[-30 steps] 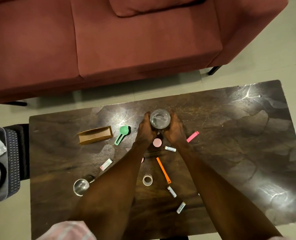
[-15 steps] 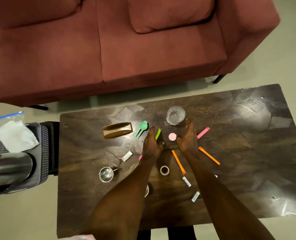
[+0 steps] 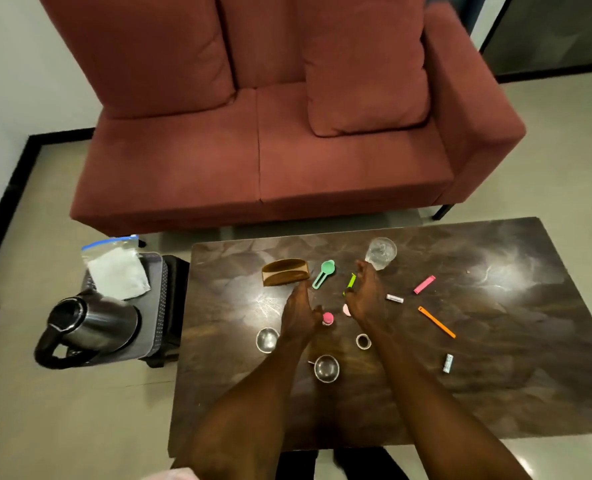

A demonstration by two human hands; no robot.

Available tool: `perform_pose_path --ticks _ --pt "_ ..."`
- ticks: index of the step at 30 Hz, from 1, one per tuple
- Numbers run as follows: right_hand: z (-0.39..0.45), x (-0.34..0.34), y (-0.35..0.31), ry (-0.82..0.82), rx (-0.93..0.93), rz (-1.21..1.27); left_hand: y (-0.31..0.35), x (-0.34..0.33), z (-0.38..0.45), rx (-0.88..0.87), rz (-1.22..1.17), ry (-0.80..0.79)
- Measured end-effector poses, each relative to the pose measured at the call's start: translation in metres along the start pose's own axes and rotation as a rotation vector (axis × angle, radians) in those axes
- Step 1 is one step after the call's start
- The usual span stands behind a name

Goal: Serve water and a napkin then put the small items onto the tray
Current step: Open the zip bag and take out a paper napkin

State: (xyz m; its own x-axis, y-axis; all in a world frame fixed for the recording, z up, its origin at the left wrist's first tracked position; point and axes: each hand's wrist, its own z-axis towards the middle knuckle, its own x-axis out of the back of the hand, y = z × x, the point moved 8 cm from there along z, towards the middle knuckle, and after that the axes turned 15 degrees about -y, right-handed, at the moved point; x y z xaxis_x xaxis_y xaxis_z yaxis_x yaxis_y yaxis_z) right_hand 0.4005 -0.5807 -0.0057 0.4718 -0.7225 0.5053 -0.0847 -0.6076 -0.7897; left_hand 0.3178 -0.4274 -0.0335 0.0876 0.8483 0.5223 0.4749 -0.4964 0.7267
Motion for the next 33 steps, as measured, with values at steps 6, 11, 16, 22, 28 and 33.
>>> perform_pose_path --ticks 6,11,16,22,28,33 --pt "-0.008 -0.031 -0.066 -0.131 0.087 -0.06 -0.012 0.056 -0.044 0.093 0.021 0.14" --pt "-0.01 -0.077 -0.106 -0.291 0.167 -0.114 -0.028 0.11 -0.081 0.117 -0.018 0.319" --pt "-0.019 -0.137 -0.155 -0.434 0.251 -0.163 -0.059 0.172 -0.116 0.149 -0.104 0.437" --pt "-0.013 -0.225 -0.215 -0.575 0.367 -0.293 -0.11 0.259 -0.136 0.214 -0.097 0.551" --pt "0.034 -0.304 -0.273 -0.627 0.426 -0.328 -0.168 0.348 -0.093 0.23 -0.124 0.609" --pt "0.105 -0.387 -0.309 -0.636 0.423 -0.324 -0.237 0.413 -0.026 0.265 -0.106 0.591"
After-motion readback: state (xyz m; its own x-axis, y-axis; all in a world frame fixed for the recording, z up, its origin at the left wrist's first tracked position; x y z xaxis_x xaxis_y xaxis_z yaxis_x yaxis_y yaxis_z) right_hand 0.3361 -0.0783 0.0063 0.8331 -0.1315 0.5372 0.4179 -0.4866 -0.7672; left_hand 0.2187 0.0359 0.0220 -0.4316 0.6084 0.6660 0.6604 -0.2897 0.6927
